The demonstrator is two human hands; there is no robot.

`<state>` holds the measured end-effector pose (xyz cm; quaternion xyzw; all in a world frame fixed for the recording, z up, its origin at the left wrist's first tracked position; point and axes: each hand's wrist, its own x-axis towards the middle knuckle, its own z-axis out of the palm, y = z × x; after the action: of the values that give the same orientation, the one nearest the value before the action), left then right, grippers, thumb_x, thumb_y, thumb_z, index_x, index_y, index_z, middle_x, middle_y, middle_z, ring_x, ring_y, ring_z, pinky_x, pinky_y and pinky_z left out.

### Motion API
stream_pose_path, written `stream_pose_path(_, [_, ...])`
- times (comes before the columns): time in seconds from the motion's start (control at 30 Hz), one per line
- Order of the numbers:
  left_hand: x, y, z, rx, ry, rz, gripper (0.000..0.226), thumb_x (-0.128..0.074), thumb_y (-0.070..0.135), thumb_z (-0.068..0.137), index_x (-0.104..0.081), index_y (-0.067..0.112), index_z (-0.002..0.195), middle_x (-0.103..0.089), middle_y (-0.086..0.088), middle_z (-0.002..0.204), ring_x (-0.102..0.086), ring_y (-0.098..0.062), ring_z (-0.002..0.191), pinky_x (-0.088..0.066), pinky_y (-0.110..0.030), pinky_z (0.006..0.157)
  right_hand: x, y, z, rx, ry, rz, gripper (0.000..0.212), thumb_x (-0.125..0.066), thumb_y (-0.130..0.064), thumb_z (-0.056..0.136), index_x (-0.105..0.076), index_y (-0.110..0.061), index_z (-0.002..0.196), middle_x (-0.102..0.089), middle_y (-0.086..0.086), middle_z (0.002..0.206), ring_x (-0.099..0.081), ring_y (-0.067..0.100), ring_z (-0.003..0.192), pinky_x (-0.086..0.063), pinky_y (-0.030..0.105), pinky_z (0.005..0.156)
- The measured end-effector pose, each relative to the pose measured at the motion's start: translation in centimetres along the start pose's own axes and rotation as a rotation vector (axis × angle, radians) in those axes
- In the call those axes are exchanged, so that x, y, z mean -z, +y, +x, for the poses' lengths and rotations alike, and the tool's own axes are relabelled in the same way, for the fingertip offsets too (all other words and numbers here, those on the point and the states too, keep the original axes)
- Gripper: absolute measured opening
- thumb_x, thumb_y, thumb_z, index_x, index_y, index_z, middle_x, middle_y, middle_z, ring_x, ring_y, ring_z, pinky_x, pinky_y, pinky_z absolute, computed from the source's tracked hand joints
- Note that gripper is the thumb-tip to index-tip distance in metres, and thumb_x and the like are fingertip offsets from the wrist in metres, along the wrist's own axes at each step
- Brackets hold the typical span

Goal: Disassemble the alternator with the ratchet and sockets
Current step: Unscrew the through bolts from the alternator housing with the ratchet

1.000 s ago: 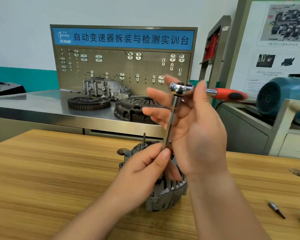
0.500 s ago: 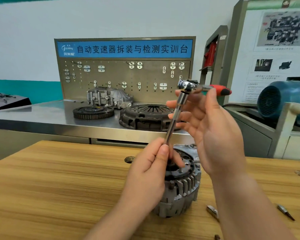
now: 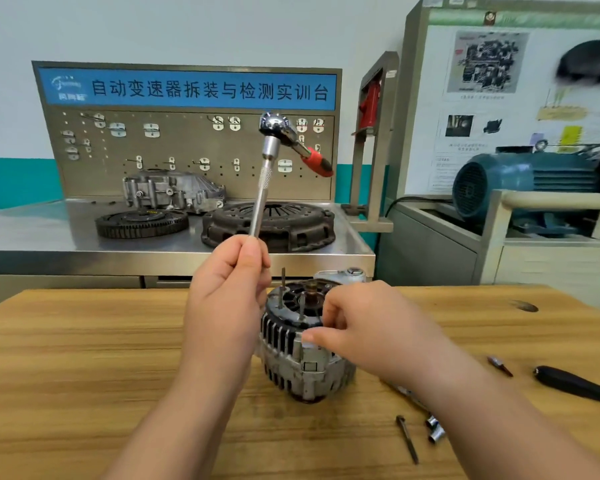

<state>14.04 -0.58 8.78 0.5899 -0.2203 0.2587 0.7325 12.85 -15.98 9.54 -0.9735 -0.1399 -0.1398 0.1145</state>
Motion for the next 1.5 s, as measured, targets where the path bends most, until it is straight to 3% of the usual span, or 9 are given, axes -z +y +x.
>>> stream_pose_path(0.13, [0.1, 0.3, -0.3, 0.023, 0.022, -0.022, 0.049, -0.039, 0.018, 0.101, -0.054, 0.027, 0.056, -0.033, 0.014, 0.046, -0.025, 0.001, 0.039, -0.022, -0.009, 0.037, -0.9, -0.7, -0.1, -0.019, 0.009, -0.103, 0.035, -0.056, -0.057, 0.089, -0.052, -0.024, 0.077, -0.056, -0.007, 0.071, -0.054, 0.011, 0.069, -0.039, 0.026, 0.051])
stream_pose_path(0.3, [0.1, 0.7, -0.4, 0.031, 0.026, -0.069, 0.049, -0.040, 0.019, 0.101, -0.054, 0.026, 0.055, -0.034, 0.013, 0.044, -0.025, 0.001, 0.037, -0.022, -0.009, 0.036, -1.0, -0.8, -0.2, 0.003, 0.057, -0.007, 0.024, -0.055, -0.043, 0.095, -0.060, -0.021, 0.087, -0.062, -0.005, 0.081, -0.059, 0.015, 0.079, -0.052, 0.033, 0.069])
stream_pose_path(0.5, [0.3, 0.6, -0.3, 0.109, 0.013, -0.151, 0.044, -0.042, 0.028, 0.098, -0.055, 0.026, 0.055, -0.033, 0.013, 0.043, -0.022, 0.000, 0.035, -0.020, -0.011, 0.033, 2.5, 1.1, 0.1, 0.000, 0.272, 0.267, 0.013, -0.063, -0.030, 0.091, -0.064, -0.030, 0.079, -0.062, -0.014, 0.071, -0.059, 0.001, 0.066, -0.045, 0.014, 0.059])
stream_pose_path(0.67, [0.5, 0.5, -0.1, 0.201, 0.018, -0.215, 0.031, -0.046, 0.037, 0.084, -0.052, 0.025, 0.056, -0.031, 0.011, 0.043, -0.020, -0.004, 0.035, -0.019, -0.014, 0.032, 1.4, 5.8, -0.7, -0.171, -0.138, 0.151, 0.013, -0.067, -0.029, 0.089, -0.071, -0.026, 0.077, -0.066, -0.016, 0.061, -0.062, -0.004, 0.058, -0.043, 0.009, 0.047])
stream_pose_path(0.77, [0.4, 0.5, -0.1, 0.227, 0.017, -0.249, 0.028, -0.047, 0.036, 0.082, -0.049, 0.022, 0.058, -0.029, 0.010, 0.043, -0.019, -0.005, 0.034, -0.017, -0.015, 0.032, -2.1, 7.7, -1.4, -0.267, -0.320, 0.072, 0.007, -0.068, -0.031, 0.089, -0.072, -0.028, 0.085, -0.066, -0.018, 0.075, -0.061, 0.003, 0.074, -0.045, 0.018, 0.065])
stream_pose_path(0.93, [0.3, 0.4, -0.1, 0.254, 0.003, -0.251, 0.024, -0.048, 0.033, 0.078, -0.047, 0.022, 0.056, -0.028, 0.010, 0.042, -0.017, -0.005, 0.033, -0.015, -0.016, 0.031, -5.2, 9.4, -2.4, -0.371, -0.422, 0.000, 0.020, -0.069, -0.033, 0.088, -0.074, -0.023, 0.105, -0.070, -0.008, 0.100, -0.061, 0.011, 0.090, -0.047, 0.025, 0.079])
stream_pose_path(1.17, [0.4, 0.5, -0.1, 0.262, 0.016, -0.245, 0.019, -0.049, 0.024, 0.072, -0.040, 0.020, 0.055, -0.026, 0.009, 0.042, -0.016, -0.007, 0.034, -0.015, -0.016, 0.031, -6.5, 10.2, -2.8, -0.440, -0.465, -0.014, 0.017, -0.071, -0.031, 0.087, -0.075, -0.021, 0.100, -0.071, -0.004, 0.091, -0.065, 0.012, 0.085, -0.055, 0.029, 0.079])
stream_pose_path(1.33, [0.6, 0.4, 0.0, 0.265, 0.012, -0.227, 0.021, -0.050, 0.025, 0.071, -0.040, 0.022, 0.052, -0.026, 0.009, 0.041, -0.016, -0.007, 0.033, -0.014, -0.016, 0.032, -6.2, 10.8, -2.3, -0.457, -0.249, 0.098, 0.017, -0.064, -0.035, 0.090, -0.071, -0.023, 0.098, -0.062, -0.014, 0.077, -0.059, 0.003, 0.073, -0.044, 0.020, 0.058])
stream_pose_path(1.5, [0.5, 0.2, 0.0, 0.284, 0.005, -0.255, 0.027, -0.051, 0.031, 0.076, -0.043, 0.023, 0.051, -0.025, 0.010, 0.041, -0.016, -0.006, 0.032, -0.015, -0.014, 0.032, -5.1, 10.1, -0.5, -0.361, 0.196, 0.468, 0.022, -0.055, -0.024, 0.095, -0.060, -0.030, 0.116, -0.060, -0.014, 0.099, -0.059, 0.007, 0.083, -0.049, 0.024, 0.068])
